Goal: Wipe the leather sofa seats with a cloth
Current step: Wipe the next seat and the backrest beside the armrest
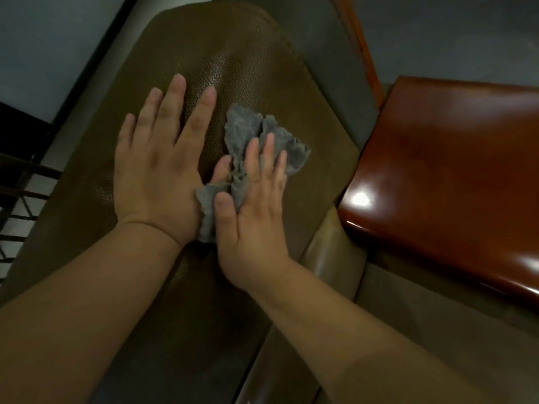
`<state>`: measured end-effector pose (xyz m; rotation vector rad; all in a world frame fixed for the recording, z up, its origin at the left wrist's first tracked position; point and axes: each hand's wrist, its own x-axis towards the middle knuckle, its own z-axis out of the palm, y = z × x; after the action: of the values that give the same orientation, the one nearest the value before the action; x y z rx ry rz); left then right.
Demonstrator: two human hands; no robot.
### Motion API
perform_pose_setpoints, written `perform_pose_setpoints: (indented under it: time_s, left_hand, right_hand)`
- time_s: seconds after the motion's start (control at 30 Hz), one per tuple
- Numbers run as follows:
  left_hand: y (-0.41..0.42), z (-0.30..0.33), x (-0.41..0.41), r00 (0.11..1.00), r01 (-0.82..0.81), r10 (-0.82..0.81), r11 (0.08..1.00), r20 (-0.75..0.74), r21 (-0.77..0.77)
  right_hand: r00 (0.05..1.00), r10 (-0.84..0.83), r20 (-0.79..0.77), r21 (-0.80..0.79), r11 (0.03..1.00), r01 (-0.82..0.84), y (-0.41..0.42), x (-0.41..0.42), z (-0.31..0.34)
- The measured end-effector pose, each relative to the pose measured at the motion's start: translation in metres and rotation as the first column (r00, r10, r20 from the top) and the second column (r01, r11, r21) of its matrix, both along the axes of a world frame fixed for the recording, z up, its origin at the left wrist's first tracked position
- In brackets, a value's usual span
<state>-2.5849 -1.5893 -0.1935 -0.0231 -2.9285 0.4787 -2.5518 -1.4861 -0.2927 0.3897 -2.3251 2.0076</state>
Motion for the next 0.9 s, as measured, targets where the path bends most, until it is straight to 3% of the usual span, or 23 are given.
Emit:
perform_pose_setpoints:
  time_s: [0.07,0.1,0.17,0.23,0.27,0.37,0.43,0.5,0.57,0.67,0.7,0.8,0.9]
  left_hand:
    - [0.001,0.001,0.001,1.000,0.003,-0.003,0.999,-0.013,0.033]
    - [0.002,0.001,0.001,1.000,0.005,-0.004,0.999,-0.017,0.037]
    - [0.003,0.000,0.003,1.000,0.006,-0.005,0.999,-0.024,0.035]
    - [0.003,0.000,0.002,0.999,0.012,-0.011,1.000,-0.036,0.026]
    - [0.003,0.000,0.002,0.999,0.016,-0.016,1.000,-0.040,0.017]
    - [0.002,-0.003,0.003,0.998,0.039,-0.038,0.999,-0.054,0.016]
    - [0.000,-0.003,0.003,0.997,0.043,-0.043,0.999,-0.058,0.008]
    - [0.001,-0.002,0.003,0.998,0.035,-0.034,0.999,-0.054,0.022]
    - [0.002,-0.003,0.005,0.998,0.024,-0.024,1.000,-0.063,0.007]
    - [0.003,-0.004,0.004,0.998,0.030,-0.029,1.000,-0.063,0.004]
    - [0.002,-0.004,0.004,0.998,0.031,-0.031,0.999,-0.062,0.005]
    - [-0.002,-0.003,0.001,0.997,0.042,-0.042,0.999,-0.063,0.012]
    - [-0.002,-0.003,0.000,0.997,0.047,-0.045,0.999,-0.067,0.025]
  right_hand:
    - [0.997,-0.082,-0.008,0.071,0.994,0.082,0.015,-0.001,-0.043]
    - [0.989,-0.136,0.060,0.142,0.982,0.127,0.022,-0.002,-0.075]
    - [0.899,-0.205,0.386,0.161,0.975,0.154,0.037,-0.003,-0.110]
    - [0.817,-0.202,0.540,0.143,0.979,0.147,0.029,-0.001,-0.099]
    - [0.828,-0.198,0.525,0.114,0.980,0.163,0.018,0.004,-0.079]
    - [0.975,-0.049,0.216,0.023,0.999,0.045,-0.008,0.030,-0.014]
    - [0.995,0.020,0.100,-0.028,0.999,-0.018,-0.005,0.043,-0.012]
    - [0.994,-0.035,0.102,0.113,0.993,0.023,0.011,0.049,-0.055]
    - [0.953,-0.100,0.286,0.209,0.977,0.039,0.026,0.053,-0.099]
    - [0.886,-0.114,0.449,0.182,0.983,0.034,0.026,0.054,-0.092]
    - [0.905,-0.096,0.415,0.150,0.988,0.036,0.018,0.052,-0.069]
    - [0.992,-0.009,0.124,0.106,0.994,-0.004,-0.011,0.049,0.011]
    - [0.998,0.013,0.057,0.036,0.999,-0.015,-0.011,0.047,0.006]
